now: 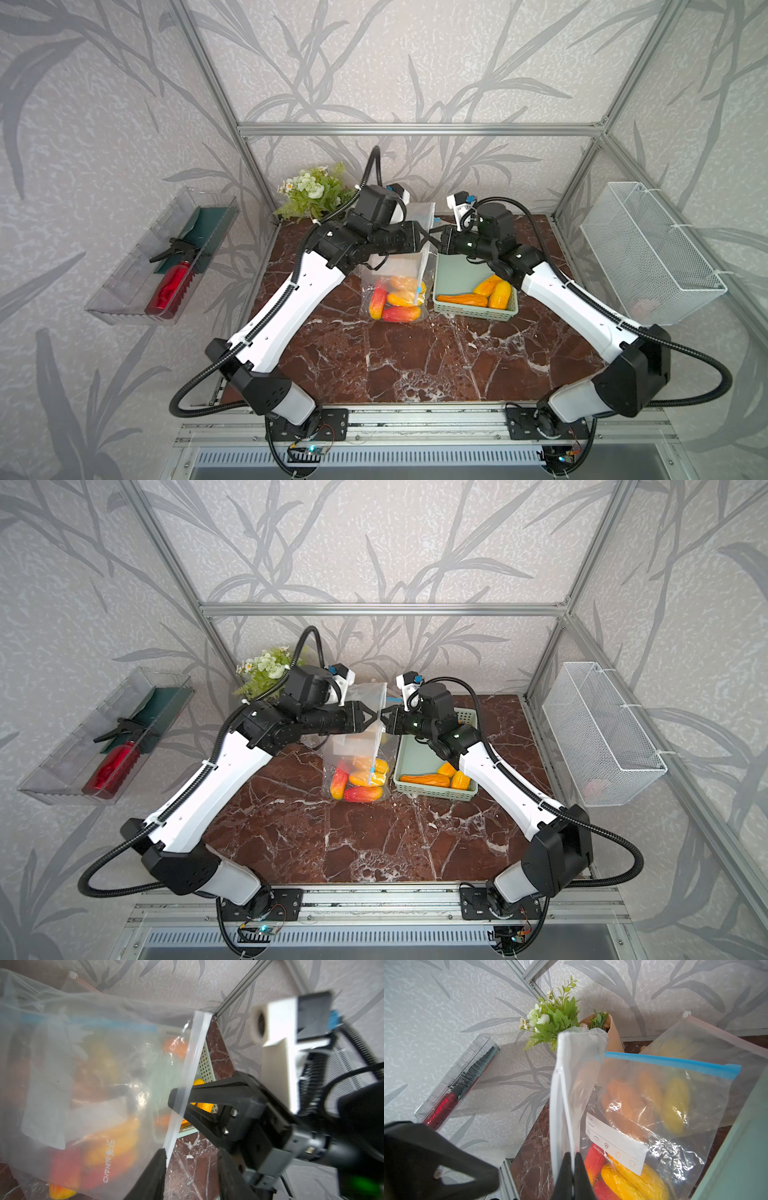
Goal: Place the mango in a zip-top bag and seal the zipper
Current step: Pick up the zipper food storage bag at the center of the board.
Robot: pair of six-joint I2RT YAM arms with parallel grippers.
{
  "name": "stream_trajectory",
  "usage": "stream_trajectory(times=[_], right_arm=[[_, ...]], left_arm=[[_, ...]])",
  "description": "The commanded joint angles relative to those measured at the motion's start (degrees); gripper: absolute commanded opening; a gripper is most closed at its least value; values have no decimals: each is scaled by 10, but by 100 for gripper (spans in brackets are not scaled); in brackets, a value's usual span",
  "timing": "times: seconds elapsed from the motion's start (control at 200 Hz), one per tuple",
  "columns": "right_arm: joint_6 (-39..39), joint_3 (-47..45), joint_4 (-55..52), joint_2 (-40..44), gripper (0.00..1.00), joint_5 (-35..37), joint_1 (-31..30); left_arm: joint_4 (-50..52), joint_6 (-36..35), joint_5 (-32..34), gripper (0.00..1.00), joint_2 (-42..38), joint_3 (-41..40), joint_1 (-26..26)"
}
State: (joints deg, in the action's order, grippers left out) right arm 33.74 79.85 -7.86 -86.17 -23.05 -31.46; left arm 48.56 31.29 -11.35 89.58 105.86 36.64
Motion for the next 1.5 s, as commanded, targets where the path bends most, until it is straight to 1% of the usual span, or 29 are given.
stream_trajectory(times=[0.0,0.125,0.29,0.355,0.49,0.575,0.625,0.685,0.75,0.81,0.9,0.995,1.144,1.179,1.229,1.294,1.374,1.429,1.494], right_arm=[[22,23,-44,0,0,-13,-4],[22,31,-69,6,0,-10,-5],[15,52,-98,5,0,-4,-5],[17,54,-102,6,0,-4,-5],[19,55,-106,6,0,-2,-5],[21,60,-108,2,0,-8,-5],[20,62,-113,2,0,-7,-7],[17,60,-115,5,0,-4,-7],[15,58,-118,6,0,-3,-6],[16,58,-118,6,0,-5,-6],[17,61,-124,6,0,0,-6],[12,63,-134,4,0,7,-6],[21,66,-133,-2,0,-4,-7],[22,67,-133,-3,0,-5,-7],[21,69,-140,-5,0,-4,-7],[12,76,-162,-10,0,3,-7],[-1,87,-198,-24,0,10,-6],[-6,87,-211,-32,0,15,-6],[-8,73,-210,-41,0,22,-7]], left_arm=[[22,-48,68,39,9,7,5],[31,-76,72,38,30,29,26],[64,-112,137,40,47,40,63],[69,-121,153,41,53,44,68],[69,-126,161,43,62,49,74],[78,-129,194,42,68,51,79],[83,-132,212,39,72,53,78],[83,-136,227,33,74,56,78],[79,-142,230,29,76,57,78],[80,-144,230,28,81,61,78],[88,-145,232,22,87,70,78],[88,-141,238,21,86,71,78],[92,-138,240,20,94,72,78],[94,-137,246,14,95,73,77],[97,-131,259,0,97,77,78],[112,-116,296,0,95,88,77],[156,-93,335,0,95,123,75],[196,-79,342,0,101,152,71],[239,-64,334,0,109,181,68]])
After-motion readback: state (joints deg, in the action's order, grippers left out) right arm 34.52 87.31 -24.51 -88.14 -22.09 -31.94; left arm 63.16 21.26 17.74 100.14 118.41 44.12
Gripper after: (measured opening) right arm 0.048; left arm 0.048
